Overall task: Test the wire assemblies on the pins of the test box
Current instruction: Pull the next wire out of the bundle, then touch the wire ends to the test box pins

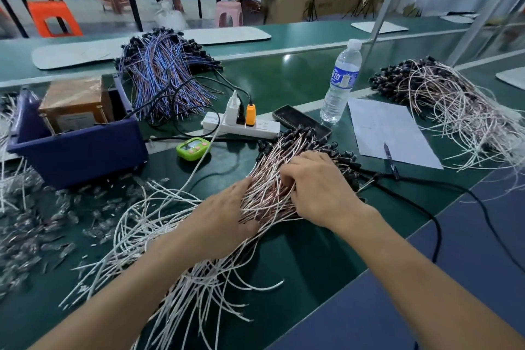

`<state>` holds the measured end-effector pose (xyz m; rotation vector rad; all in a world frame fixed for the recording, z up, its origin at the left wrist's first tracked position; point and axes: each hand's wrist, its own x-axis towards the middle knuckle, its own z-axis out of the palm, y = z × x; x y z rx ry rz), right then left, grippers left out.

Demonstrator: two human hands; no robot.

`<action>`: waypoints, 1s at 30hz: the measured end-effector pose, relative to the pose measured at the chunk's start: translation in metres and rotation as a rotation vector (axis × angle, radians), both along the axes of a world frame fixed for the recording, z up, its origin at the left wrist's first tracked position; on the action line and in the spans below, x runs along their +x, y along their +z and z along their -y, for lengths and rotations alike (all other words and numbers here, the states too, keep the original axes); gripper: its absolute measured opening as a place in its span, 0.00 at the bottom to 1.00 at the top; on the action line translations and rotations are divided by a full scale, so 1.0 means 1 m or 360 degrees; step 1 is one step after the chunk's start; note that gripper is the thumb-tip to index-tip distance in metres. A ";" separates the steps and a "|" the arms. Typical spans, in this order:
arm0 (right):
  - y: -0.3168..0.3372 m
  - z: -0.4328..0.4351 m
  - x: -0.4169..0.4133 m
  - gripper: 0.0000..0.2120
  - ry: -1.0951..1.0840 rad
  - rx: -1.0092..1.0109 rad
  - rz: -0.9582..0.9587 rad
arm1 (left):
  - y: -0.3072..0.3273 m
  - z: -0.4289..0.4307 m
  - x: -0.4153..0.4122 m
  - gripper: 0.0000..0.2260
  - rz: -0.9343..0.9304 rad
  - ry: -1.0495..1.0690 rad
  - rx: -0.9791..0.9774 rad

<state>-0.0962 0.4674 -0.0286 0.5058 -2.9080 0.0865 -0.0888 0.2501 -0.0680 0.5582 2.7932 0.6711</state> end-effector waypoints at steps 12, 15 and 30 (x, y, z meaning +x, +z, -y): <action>0.019 -0.019 -0.017 0.06 -0.0318 -0.0181 -0.0181 | 0.003 0.007 0.003 0.36 0.0032 -0.0033 0.0081; 0.015 -0.011 -0.015 0.13 -0.0345 -0.0089 -0.0137 | 0.000 0.007 0.004 0.37 -0.0037 -0.0084 0.0027; 0.006 0.160 0.003 0.21 0.0251 -0.1093 0.0408 | 0.039 0.086 0.013 0.15 -0.0410 0.0754 0.0551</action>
